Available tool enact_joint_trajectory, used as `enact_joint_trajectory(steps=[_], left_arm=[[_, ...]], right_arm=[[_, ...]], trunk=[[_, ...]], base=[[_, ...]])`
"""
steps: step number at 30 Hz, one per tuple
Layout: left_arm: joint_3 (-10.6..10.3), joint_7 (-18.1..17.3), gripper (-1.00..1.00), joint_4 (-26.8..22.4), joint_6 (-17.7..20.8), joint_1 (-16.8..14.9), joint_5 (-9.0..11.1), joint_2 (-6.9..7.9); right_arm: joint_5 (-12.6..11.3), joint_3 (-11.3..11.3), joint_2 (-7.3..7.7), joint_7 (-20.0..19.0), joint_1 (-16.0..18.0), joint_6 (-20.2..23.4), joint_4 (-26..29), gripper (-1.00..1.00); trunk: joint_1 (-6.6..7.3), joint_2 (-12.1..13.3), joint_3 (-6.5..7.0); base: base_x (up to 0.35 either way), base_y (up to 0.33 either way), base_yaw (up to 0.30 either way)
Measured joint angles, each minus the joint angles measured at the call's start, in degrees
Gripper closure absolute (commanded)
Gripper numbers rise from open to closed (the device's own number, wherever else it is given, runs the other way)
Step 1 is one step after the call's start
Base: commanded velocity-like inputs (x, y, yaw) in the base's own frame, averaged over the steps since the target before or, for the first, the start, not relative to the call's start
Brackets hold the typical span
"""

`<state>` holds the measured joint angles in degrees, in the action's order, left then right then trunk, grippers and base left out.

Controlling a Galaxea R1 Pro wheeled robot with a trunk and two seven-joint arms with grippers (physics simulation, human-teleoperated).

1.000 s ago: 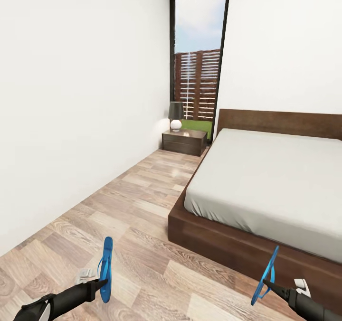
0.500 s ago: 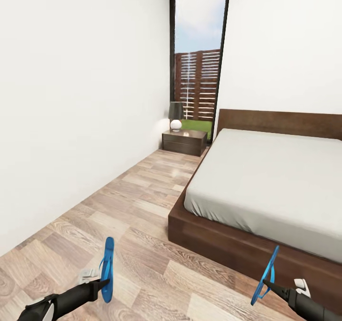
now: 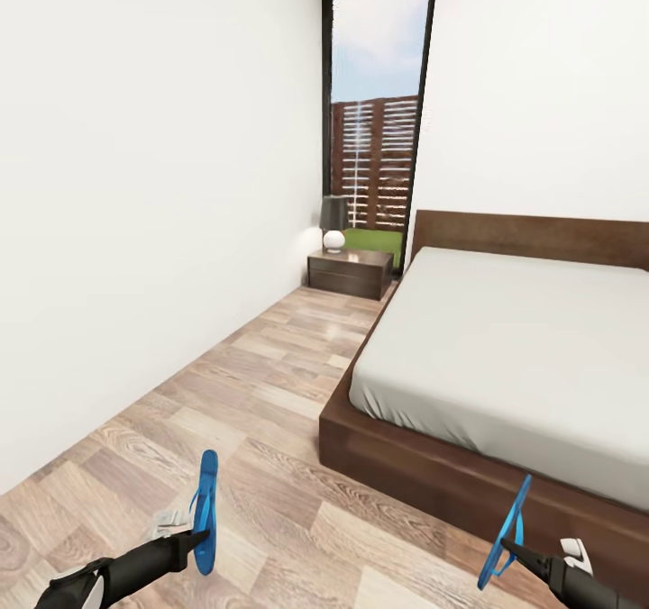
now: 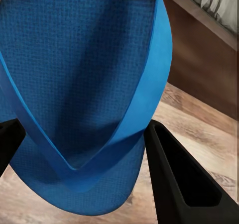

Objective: In the bedroom, move the book from the bed onto either nightstand, and place the two sandals side by side next to the bed.

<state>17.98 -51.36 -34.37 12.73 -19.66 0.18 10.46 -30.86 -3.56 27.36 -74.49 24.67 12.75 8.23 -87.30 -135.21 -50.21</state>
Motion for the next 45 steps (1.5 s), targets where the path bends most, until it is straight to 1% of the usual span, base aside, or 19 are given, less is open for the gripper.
enact_joint_trajectory(steps=[1,6,10,13,16,17,19,23,36,38,39,40,41,42,43,44,45], left_arm=[[0.0,0.0,1.00,0.1,0.0,0.0,0.0,-0.01],[-0.1,0.0,1.00,3.6,-0.1,0.0,-0.1,-0.05],[0.0,0.0,1.00,4.3,-0.3,0.0,0.1,-0.06],[0.0,0.0,1.00,4.8,-0.7,0.0,0.1,-0.08],[-0.1,0.1,1.00,7.2,-3.1,0.0,0.0,-0.49],[0.0,0.1,1.00,8.9,-5.8,0.0,0.1,-0.70],[0.2,0.1,1.00,10.0,-7.8,0.0,0.3,-0.81],[0.4,0.0,1.00,10.5,-8.6,0.0,0.4,-0.84],[0.7,0.1,1.00,10.6,-8.9,0.0,0.4,-0.54],[0.7,0.5,1.00,10.6,-8.9,0.0,0.4,-0.52],[0.6,0.9,1.00,10.6,-8.9,0.0,0.2,-0.54],[0.3,1.7,1.00,10.6,-8.9,0.0,0.1,-0.64],[0.3,2.1,1.00,10.6,-8.9,0.0,0.1,-0.67],[0.1,3.4,1.00,10.6,-8.9,0.0,0.0,-0.74],[0.0,4.4,1.00,10.6,-9.0,0.0,-0.1,-0.78],[-0.1,5.4,1.00,10.7,-8.9,0.0,-0.1,-0.81],[-0.2,6.1,1.00,10.7,-8.9,0.0,-0.1,-0.84]], right_arm=[[0.0,0.0,0.00,0.0,0.0,0.0,0.0,1.00],[0.0,0.1,0.01,0.2,0.0,0.0,0.0,1.00],[0.0,0.0,0.03,0.2,0.0,0.0,-0.1,1.00],[0.0,0.1,0.02,0.2,0.0,0.0,-0.1,1.00],[0.0,0.0,0.04,0.3,0.0,0.0,-0.1,1.00],[0.0,0.1,0.01,0.3,0.0,0.0,-0.3,1.00],[0.0,0.1,0.00,0.3,0.0,0.0,-0.3,1.00],[0.0,0.0,-0.01,0.3,0.0,0.0,-0.4,1.00],[0.0,0.1,-0.04,0.3,0.0,0.0,-0.5,1.00],[0.1,0.2,-0.39,0.3,-0.1,0.0,-1.1,1.00],[0.4,0.4,-0.97,0.3,-0.1,-0.2,-1.8,1.00],[1.6,0.6,-1.99,0.3,-0.1,-1.2,-3.0,1.00],[2.1,0.5,-2.29,0.3,-0.1,-1.7,-3.4,1.00],[4.2,0.4,-2.84,0.3,-0.1,-3.1,-4.1,1.00],[5.8,0.7,-3.18,0.4,-0.1,-3.7,-4.4,1.00],[7.5,0.4,-3.81,0.4,-0.1,-4.1,-4.6,1.00],[9.3,0.5,-4.94,0.5,-0.1,-4.4,-4.9,1.00]], trunk=[[0.22,0.4,0.18],[0.23,0.4,0.18],[0.22,0.4,0.18],[0.22,0.4,0.18],[0.22,0.4,0.18],[0.22,0.4,0.18],[0.22,0.4,0.18],[0.23,0.4,0.18],[0.22,0.4,0.18],[0.22,0.4,0.18],[0.22,0.4,0.16],[0.22,0.4,0.14],[0.22,0.4,0.12],[0.22,0.4,0.09],[0.22,0.4,0.05],[0.22,0.4,0.00],[0.22,0.4,-0.06]], base=[[0.000,0.000,0.000],[0.000,0.000,0.000],[0.000,0.000,-0.027],[0.000,0.000,-0.207],[0.000,0.000,-0.266],[0.000,0.000,-0.271],[0.000,0.000,-0.260],[0.000,0.000,-0.234],[0.000,0.000,-0.175],[0.000,0.000,-0.148],[0.000,0.000,-0.156],[0.000,0.000,-0.153],[0.000,0.000,-0.143],[0.000,0.000,-0.139],[0.000,0.000,-0.140],[0.000,0.000,-0.142],[0.000,0.000,-0.144]])
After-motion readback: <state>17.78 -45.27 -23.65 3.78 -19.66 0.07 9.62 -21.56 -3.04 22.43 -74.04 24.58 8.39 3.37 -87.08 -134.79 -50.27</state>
